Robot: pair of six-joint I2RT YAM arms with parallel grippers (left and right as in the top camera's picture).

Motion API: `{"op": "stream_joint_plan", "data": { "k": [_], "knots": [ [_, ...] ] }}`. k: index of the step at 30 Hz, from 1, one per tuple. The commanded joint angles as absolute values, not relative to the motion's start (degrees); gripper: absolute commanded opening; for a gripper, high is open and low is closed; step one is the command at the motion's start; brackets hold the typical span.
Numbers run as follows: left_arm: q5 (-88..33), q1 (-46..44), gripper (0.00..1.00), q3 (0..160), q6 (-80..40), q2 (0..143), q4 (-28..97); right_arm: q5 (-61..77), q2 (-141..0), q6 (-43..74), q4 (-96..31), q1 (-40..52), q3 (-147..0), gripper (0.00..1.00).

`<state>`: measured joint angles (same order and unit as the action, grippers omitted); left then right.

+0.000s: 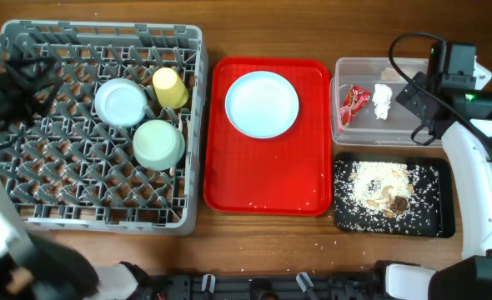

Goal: Sort waste into correct bins and load items into the dishwasher rack

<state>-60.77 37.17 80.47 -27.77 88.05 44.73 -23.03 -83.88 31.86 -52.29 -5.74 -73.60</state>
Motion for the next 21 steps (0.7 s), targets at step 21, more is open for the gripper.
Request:
{"op": "stream_joint_plan", "data": {
  "k": [21],
  "knots": [
    [11.38, 7.25, 0.04, 80.27, -21.65, 100.71, 45.19, -24.01, -82.72, 31.55, -52.29, -5.69, -74.02, 1.00]
  ]
}}
